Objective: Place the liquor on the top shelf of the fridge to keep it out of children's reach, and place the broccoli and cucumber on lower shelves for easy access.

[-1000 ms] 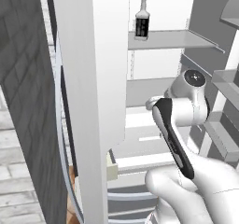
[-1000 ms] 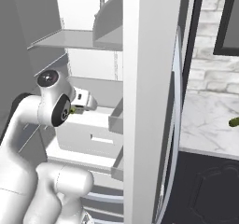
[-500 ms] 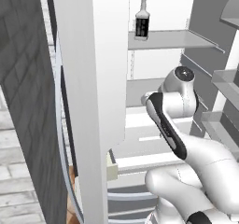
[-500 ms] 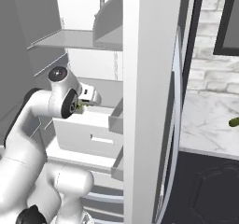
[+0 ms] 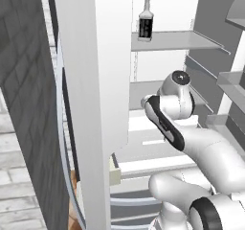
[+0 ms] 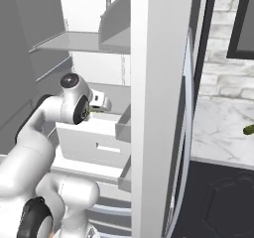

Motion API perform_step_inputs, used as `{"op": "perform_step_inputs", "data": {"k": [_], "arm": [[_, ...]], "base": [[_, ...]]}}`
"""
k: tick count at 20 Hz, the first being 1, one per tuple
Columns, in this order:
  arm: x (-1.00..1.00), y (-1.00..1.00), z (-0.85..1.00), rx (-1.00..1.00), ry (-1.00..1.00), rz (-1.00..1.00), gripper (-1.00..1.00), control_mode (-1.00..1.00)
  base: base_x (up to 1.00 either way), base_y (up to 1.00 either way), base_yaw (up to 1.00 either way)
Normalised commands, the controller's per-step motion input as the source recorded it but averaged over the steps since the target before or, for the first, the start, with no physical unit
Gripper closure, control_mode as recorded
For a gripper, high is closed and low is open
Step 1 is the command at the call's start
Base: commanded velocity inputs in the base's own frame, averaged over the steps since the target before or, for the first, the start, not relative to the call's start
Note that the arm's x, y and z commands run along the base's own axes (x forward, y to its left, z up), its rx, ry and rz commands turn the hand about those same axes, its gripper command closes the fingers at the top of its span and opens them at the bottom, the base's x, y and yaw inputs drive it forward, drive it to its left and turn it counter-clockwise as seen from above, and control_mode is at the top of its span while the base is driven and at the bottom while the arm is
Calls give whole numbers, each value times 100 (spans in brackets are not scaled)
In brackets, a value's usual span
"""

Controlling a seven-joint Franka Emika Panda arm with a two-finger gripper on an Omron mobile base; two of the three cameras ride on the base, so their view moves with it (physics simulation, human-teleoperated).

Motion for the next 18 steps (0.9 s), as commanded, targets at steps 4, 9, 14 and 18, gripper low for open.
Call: {"op": "perform_step_inputs", "data": {"k": [4,9,14,18], "arm": [[37,0,-10,0,0,0,100,-100],[37,0,-6,0,0,0,100,-100],[33,0,-17,0,0,0,100,-100],[32,0,-24,0,0,0,100,-100]], "base": [[0,0,0],[0,0,0],[0,0,0],[0,0,0]]}}
